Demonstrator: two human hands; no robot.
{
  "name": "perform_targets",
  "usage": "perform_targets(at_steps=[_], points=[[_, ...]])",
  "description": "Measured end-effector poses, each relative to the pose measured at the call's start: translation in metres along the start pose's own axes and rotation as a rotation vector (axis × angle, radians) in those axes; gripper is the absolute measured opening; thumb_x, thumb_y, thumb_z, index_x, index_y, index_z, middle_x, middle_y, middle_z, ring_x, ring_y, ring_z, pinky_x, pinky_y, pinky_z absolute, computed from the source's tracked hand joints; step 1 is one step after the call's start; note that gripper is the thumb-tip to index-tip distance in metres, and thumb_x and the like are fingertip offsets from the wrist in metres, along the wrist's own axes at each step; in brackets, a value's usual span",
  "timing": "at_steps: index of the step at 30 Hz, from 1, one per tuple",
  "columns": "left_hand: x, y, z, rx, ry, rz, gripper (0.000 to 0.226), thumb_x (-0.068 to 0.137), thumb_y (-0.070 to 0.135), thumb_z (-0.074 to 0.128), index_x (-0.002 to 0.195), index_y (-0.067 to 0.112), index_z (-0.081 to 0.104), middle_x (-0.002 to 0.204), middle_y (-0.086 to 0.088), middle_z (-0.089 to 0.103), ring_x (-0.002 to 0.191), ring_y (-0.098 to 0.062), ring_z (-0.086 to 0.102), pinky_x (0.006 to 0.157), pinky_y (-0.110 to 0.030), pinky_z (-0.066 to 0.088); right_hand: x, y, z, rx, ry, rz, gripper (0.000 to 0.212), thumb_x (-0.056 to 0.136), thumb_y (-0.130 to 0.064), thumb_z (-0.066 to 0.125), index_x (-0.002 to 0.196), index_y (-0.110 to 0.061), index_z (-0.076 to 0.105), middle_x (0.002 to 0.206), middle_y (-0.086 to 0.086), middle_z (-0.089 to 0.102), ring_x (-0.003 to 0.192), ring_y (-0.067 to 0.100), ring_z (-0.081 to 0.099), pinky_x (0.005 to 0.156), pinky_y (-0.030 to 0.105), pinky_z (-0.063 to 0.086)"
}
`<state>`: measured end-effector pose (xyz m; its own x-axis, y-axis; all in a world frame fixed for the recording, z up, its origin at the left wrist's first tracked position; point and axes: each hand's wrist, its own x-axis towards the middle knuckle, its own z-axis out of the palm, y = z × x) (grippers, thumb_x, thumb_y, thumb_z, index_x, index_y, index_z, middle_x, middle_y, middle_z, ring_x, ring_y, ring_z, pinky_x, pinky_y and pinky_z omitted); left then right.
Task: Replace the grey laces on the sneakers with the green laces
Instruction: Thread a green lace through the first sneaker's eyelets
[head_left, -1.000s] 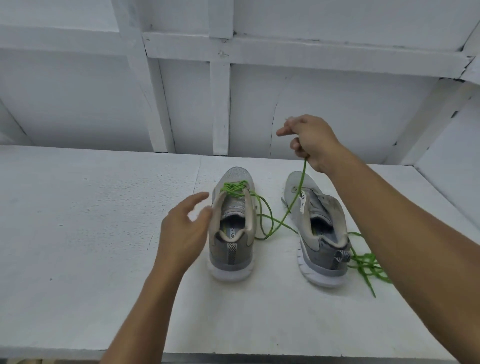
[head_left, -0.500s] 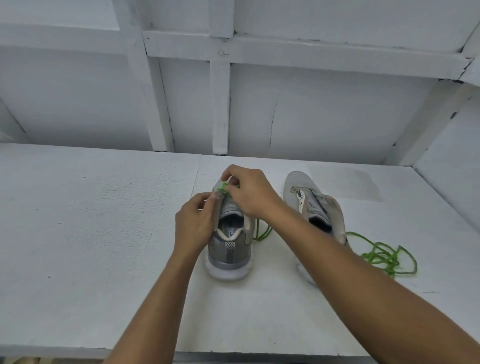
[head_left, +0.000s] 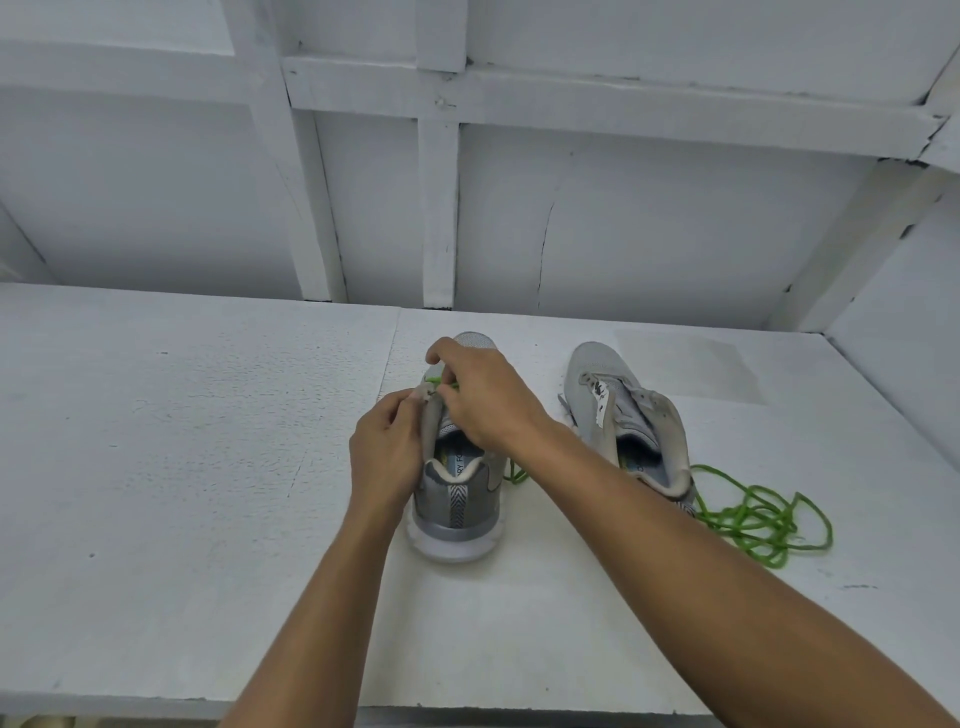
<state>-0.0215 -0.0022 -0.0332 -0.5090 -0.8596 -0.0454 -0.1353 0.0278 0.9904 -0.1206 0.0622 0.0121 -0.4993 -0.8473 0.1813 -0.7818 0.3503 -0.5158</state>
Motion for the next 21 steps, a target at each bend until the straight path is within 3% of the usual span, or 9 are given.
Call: perform_targets(at_steps=[5,13,17,21], points=[[0.000,-0.001,0.000,-0.010,0.004,0.013,0.024,0.096,0.029,0.049,0.086,0.032,0.071,0.090,0.012,0.071,0.091,-0.010,0.065,0.077,-0.030,0.049,0.000,-0.001,0.001,-0.016,-0.014,0.004,0.033,0.095,-0.007,0.049,0.127,-0.015,0.050,0.099,0.006,0.063,0.091,0.024,0.056,0.080,0.044,0.051],[0.001,-0.003,-0.001,-0.026,-0.032,-0.003,0.022,0.090,0.040,0.051,0.092,0.035,0.072,0.094,0.014,0.072,0.095,-0.009,0.066,0.086,-0.034,0.053,0.002,-0.005,0.006,-0.047,-0.022,0.009,0.035,0.092,-0.007,0.051,0.126,-0.016,0.050,0.101,0.007,0.065,0.093,0.027,0.058,0.079,0.045,0.052],[0.010,0.002,-0.008,-0.100,-0.126,-0.055,0.026,0.098,0.033,0.049,0.093,0.022,0.072,0.090,0.002,0.073,0.081,-0.016,0.069,0.069,-0.031,0.053,-0.001,-0.006,0.004,-0.128,0.007,-0.043,0.034,0.092,-0.005,0.054,0.124,-0.010,0.050,0.098,0.008,0.064,0.090,0.027,0.057,0.076,0.043,0.050],[0.031,-0.001,-0.021,-0.150,-0.299,-0.116,0.014,0.094,0.024,0.061,0.091,0.014,0.069,0.091,-0.007,0.069,0.082,-0.026,0.059,0.073,-0.039,0.046,-0.003,-0.006,0.003,-0.231,0.088,-0.094,0.024,0.093,-0.010,0.053,0.117,-0.011,0.053,0.098,0.006,0.066,0.093,0.028,0.056,0.087,0.041,0.042]])
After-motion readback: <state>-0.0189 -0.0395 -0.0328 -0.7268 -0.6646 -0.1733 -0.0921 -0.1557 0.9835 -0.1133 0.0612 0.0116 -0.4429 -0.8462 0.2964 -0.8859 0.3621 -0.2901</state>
